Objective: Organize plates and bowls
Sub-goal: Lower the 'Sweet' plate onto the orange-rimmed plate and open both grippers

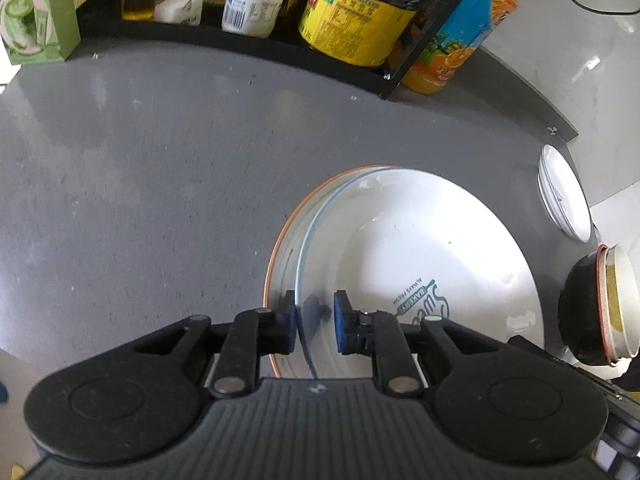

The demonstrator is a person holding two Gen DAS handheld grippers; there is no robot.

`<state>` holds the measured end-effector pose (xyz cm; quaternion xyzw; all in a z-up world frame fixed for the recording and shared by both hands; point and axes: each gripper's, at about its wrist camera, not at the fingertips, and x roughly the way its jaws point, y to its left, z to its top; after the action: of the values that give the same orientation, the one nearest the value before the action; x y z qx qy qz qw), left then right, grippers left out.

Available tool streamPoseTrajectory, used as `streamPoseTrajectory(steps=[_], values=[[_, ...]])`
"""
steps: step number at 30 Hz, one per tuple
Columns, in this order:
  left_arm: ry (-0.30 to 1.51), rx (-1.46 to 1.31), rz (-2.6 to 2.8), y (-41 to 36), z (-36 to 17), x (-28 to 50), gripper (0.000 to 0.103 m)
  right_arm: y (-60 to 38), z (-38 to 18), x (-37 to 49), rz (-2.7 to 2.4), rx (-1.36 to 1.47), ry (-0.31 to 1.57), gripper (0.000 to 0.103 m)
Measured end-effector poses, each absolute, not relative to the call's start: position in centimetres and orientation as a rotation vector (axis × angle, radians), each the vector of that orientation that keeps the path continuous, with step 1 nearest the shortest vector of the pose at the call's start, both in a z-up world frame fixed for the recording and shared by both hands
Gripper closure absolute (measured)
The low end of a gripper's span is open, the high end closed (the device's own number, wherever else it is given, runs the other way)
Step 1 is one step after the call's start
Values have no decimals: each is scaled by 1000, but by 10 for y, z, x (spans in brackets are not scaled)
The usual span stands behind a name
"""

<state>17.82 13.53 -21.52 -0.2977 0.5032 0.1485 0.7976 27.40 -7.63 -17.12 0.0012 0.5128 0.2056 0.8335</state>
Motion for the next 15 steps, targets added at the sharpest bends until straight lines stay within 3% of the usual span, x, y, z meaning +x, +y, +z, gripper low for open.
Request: streamPoseTrajectory(steps=[15], values=[[1073, -629, 408, 141, -186, 169, 77, -73, -178, 279, 443, -3, 1113, 89]])
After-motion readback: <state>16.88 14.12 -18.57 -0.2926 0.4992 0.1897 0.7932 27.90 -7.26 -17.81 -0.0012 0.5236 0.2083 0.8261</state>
